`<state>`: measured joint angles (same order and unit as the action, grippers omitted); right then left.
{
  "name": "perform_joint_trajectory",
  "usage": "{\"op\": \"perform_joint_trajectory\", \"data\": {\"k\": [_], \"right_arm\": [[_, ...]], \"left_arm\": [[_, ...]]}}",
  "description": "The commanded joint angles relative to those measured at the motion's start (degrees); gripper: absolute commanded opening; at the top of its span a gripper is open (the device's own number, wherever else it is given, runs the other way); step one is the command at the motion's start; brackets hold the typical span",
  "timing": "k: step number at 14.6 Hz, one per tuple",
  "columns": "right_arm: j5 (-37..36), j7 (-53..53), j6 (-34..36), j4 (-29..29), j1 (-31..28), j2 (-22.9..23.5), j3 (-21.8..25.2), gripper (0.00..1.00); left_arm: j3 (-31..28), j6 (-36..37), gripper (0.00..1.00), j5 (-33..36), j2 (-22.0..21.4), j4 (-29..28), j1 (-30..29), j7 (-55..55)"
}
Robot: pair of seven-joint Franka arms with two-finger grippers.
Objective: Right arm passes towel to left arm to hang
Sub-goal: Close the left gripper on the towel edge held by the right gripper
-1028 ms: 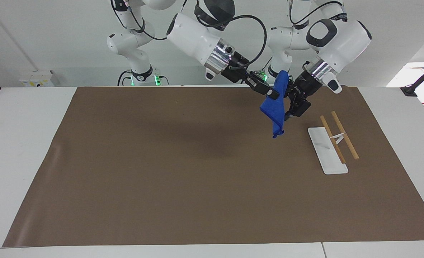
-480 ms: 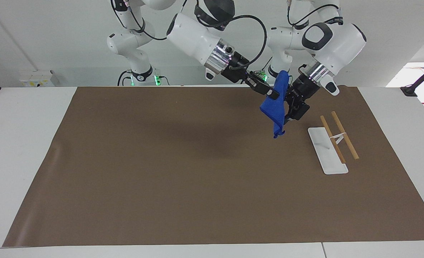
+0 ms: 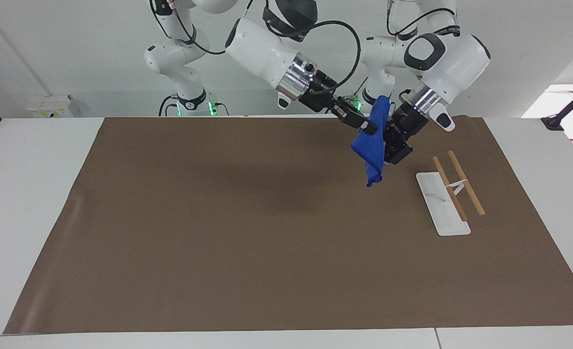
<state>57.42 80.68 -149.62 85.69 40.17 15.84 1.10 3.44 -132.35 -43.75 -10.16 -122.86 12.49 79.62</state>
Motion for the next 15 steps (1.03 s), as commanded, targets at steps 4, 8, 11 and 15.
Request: {"op": "perform_joint_trajectory", "data": {"k": [4,8,11,15], "right_arm": [[-0.11,0.79,-0.67,-0.17,-0.09,0.16,-0.13,0.00],[-0.20,0.09,-0.58,0.18,-0.52,0.16,-0.13,0.21],[-3.00,-4.90,-0.32,0.70,-1.14,0.16,-0.04,1.00],[-24.49,-9.39,0.20,4.47,-2.71,-0.54,0.40,1.00]], "left_arm": [[0.34,-0.89,0.00,4.10,2.60,4.12,0.26,-1.05],[1.04,-0.89,0.00,10.87,2.51,5.17,0.35,-2.46],[0.95,-0.19,0.00,12.36,2.51,6.23,-0.36,-2.19],[0.95,-0.54,0.00,23.06,2.51,6.67,-0.62,-2.37]]}}
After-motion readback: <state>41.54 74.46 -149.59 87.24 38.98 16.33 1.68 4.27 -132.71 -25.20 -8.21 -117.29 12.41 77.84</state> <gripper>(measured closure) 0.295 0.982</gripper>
